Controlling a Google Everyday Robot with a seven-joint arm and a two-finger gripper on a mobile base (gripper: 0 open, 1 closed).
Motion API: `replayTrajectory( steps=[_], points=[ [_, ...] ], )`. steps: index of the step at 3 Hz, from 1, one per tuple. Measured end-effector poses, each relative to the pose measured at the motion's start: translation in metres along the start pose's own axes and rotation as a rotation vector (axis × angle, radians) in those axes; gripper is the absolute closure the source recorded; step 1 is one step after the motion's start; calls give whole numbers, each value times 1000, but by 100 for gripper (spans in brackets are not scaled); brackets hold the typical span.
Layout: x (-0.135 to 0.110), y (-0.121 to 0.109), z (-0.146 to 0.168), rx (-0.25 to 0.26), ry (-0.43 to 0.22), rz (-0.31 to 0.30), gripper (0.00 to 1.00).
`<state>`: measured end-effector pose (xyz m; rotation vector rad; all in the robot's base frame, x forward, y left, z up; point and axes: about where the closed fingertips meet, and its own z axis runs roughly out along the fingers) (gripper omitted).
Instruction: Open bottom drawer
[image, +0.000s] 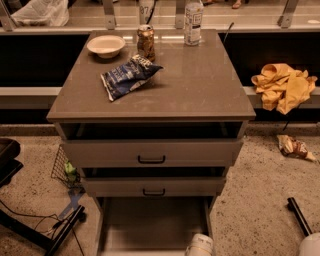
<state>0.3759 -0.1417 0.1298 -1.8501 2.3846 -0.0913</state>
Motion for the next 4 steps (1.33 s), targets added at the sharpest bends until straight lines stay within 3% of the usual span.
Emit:
replayTrajectory(
  steps=[2,3,4],
  points=[
    [0,3,2,-4,1,0,7],
    [0,3,2,-5,1,0,0],
    [0,3,2,-5,1,0,0]
  ],
)
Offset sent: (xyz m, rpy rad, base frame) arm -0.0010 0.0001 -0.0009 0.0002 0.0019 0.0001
